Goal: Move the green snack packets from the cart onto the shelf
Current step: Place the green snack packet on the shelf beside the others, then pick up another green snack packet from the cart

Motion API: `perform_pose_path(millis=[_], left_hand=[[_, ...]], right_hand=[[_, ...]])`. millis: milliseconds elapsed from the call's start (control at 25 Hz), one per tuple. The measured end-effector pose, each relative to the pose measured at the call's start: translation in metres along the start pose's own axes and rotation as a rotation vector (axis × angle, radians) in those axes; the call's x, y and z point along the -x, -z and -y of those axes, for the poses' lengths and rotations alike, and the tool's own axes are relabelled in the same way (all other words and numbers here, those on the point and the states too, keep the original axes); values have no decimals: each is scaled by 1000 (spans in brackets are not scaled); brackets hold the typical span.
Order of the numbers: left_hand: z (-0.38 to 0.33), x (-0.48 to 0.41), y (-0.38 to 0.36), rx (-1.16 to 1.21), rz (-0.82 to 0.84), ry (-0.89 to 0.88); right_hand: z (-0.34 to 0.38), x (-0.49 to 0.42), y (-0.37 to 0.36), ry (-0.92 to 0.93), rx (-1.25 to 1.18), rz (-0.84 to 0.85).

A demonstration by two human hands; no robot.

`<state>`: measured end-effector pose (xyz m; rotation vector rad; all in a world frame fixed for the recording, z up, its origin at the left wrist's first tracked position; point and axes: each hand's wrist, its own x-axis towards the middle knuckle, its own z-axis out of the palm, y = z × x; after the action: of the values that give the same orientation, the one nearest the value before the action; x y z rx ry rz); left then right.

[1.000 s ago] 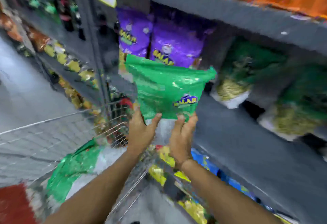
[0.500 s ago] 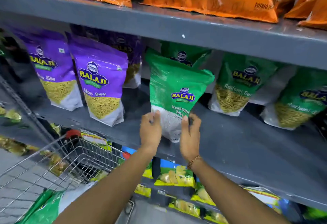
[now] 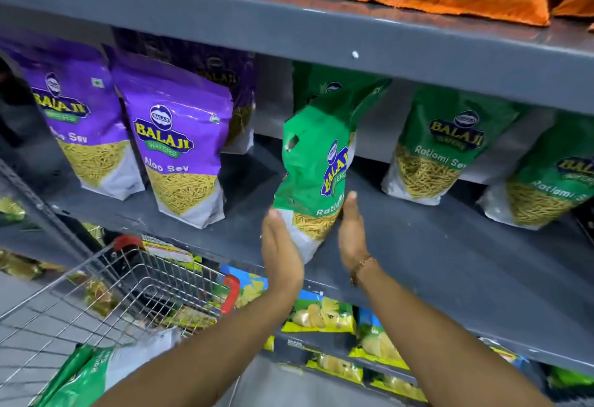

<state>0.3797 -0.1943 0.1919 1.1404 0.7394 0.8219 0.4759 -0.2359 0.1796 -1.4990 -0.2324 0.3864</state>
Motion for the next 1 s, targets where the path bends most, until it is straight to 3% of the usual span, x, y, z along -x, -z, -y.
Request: perform_pose_path(millis=[160, 320, 400, 520, 560, 680, 800, 880, 1000], left_hand=[[-18, -65, -13, -93, 107, 144], [-23, -84, -9, -194, 192, 198], [-20, -83, -7, -216, 226, 215], [-20, -77, 29, -191, 91, 158], [-19, -73, 58, -142, -5, 100], [10, -59, 179, -45, -363, 161], [75, -46, 310, -10, -778, 554], [123, -33, 372, -24, -812, 834], [183, -20, 417, 127, -828, 1009]], right_hand=[[-21, 22, -11, 150, 132, -246], [-22, 32, -18, 170, 213, -232], [-20, 31, -22, 151, 235, -322], [-32, 57, -50, 218, 223, -515], [-40, 76, -72, 246, 205, -432], [-77, 128, -152, 178, 301, 132], [-147, 143, -235, 28, 635, 650], [-207, 145, -280, -67, 849, 842], [-278, 142, -319, 4, 1149, 1057]])
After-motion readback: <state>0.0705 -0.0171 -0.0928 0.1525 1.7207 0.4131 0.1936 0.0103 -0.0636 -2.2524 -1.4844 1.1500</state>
